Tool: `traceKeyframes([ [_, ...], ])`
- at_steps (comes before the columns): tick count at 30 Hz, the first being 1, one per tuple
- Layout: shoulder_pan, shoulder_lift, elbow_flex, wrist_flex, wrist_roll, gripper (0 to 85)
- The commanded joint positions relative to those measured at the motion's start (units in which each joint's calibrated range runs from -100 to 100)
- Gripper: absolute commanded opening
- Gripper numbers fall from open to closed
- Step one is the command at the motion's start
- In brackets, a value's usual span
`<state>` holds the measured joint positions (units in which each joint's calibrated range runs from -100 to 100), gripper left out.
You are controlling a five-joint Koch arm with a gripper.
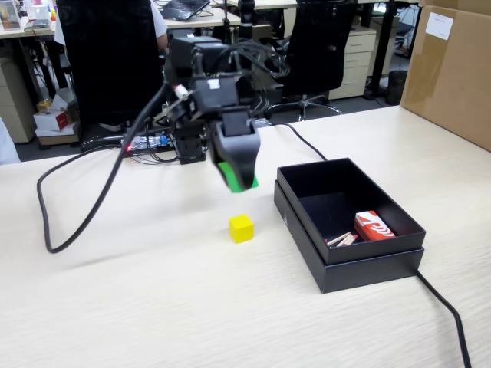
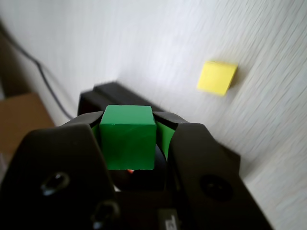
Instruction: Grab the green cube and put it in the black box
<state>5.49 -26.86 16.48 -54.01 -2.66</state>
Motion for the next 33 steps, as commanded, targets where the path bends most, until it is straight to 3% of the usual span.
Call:
traceKeyframes([
  [1, 2.9, -5.9, 1.6, -0.1, 2.1, 0.8],
  [10, 9.9, 6.3, 5.9, 0.1, 4.8, 0.9],
  [17, 10.3, 30.5, 9.4, 1.7, 5.8, 0.9],
  [27, 10.3, 35.1, 4.5, 1.7, 5.9, 1.3],
  [33, 10.4, 36.0, 2.0, 1.7, 5.7, 26.9],
])
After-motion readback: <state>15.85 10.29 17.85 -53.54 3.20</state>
